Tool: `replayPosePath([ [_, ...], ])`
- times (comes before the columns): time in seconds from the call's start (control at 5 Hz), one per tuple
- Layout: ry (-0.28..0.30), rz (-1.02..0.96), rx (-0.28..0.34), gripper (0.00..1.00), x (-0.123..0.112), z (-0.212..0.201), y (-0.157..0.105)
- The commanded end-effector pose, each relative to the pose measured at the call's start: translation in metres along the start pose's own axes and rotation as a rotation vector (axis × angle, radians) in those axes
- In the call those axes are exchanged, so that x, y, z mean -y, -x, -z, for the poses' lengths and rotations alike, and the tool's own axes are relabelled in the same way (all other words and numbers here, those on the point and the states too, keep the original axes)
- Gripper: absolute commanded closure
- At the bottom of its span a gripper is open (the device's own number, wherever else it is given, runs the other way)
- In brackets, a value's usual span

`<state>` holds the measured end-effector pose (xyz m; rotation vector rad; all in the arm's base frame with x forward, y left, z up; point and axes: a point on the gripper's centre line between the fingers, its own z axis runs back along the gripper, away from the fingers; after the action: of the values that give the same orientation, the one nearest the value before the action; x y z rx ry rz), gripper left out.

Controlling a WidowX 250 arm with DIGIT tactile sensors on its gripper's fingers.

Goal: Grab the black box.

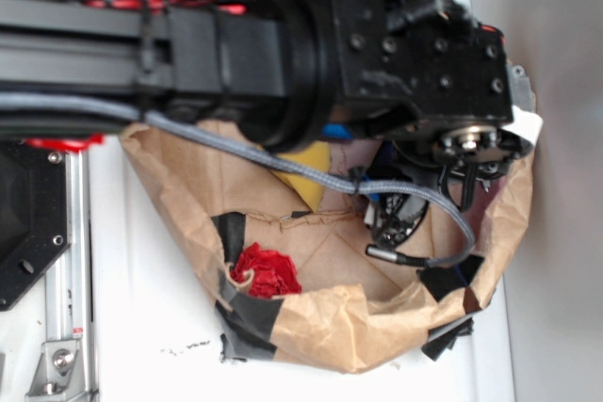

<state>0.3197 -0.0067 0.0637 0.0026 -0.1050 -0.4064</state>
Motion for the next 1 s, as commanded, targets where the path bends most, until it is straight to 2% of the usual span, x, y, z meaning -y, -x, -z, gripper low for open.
replayPosePath([
  [0.0, 0.058, 0.022, 0.025, 0.00, 0.012, -0.002, 0.006],
  [0.2, 0.040, 0.044, 0.032, 0.00, 0.012, 0.027, -0.003],
  [0.4, 0.098, 0.067, 0.036, 0.00, 0.019, 0.064, -0.008],
  [0.6, 0.152, 0.076, 0.033, 0.00, 0.029, 0.071, -0.005],
  [0.8, 0.146, 0.014, 0.049, 1.00, 0.023, 0.049, -0.005],
])
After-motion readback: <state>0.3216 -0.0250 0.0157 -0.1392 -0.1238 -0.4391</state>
